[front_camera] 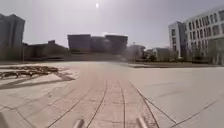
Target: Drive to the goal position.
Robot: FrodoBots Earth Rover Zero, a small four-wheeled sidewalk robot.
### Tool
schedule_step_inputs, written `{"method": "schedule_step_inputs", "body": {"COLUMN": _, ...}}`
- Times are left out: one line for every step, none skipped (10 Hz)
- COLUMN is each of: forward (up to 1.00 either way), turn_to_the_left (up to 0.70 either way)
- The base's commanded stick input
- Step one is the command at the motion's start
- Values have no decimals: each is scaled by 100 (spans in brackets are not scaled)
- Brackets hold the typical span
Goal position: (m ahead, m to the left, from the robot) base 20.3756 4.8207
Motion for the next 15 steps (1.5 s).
{"method": "schedule_step_inputs", "body": {"forward": 70, "turn_to_the_left": 0}}
{"method": "schedule_step_inputs", "body": {"forward": 70, "turn_to_the_left": 0}}
{"method": "schedule_step_inputs", "body": {"forward": 70, "turn_to_the_left": 0}}
{"method": "schedule_step_inputs", "body": {"forward": 70, "turn_to_the_left": 0}}
{"method": "schedule_step_inputs", "body": {"forward": 70, "turn_to_the_left": 0}}
{"method": "schedule_step_inputs", "body": {"forward": 70, "turn_to_the_left": 0}}
{"method": "schedule_step_inputs", "body": {"forward": 70, "turn_to_the_left": 0}}
{"method": "schedule_step_inputs", "body": {"forward": 70, "turn_to_the_left": 0}}
{"method": "schedule_step_inputs", "body": {"forward": 70, "turn_to_the_left": 0}}
{"method": "schedule_step_inputs", "body": {"forward": 70, "turn_to_the_left": 0}}
{"method": "schedule_step_inputs", "body": {"forward": 70, "turn_to_the_left": 0}}
{"method": "schedule_step_inputs", "body": {"forward": 70, "turn_to_the_left": 0}}
{"method": "schedule_step_inputs", "body": {"forward": 70, "turn_to_the_left": 0}}
{"method": "schedule_step_inputs", "body": {"forward": 70, "turn_to_the_left": 0}}
{"method": "schedule_step_inputs", "body": {"forward": 70, "turn_to_the_left": 0}}
